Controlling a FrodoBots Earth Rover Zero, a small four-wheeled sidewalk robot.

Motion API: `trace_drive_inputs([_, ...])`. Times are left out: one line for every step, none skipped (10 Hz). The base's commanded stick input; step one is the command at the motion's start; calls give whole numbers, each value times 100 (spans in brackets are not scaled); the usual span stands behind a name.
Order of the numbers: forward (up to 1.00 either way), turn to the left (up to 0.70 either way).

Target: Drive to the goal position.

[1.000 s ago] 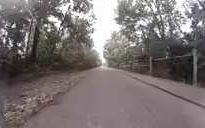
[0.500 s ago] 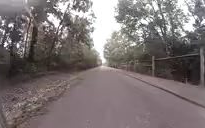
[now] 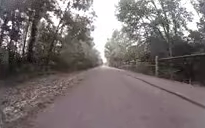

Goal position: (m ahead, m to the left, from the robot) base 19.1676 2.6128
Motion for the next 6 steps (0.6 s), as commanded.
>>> trace_drive_inputs([70,19])
trace_drive_inputs([70,19])
trace_drive_inputs([70,7])
trace_drive_inputs([70,2])
trace_drive_inputs([70,0])
trace_drive_inputs([70,0])
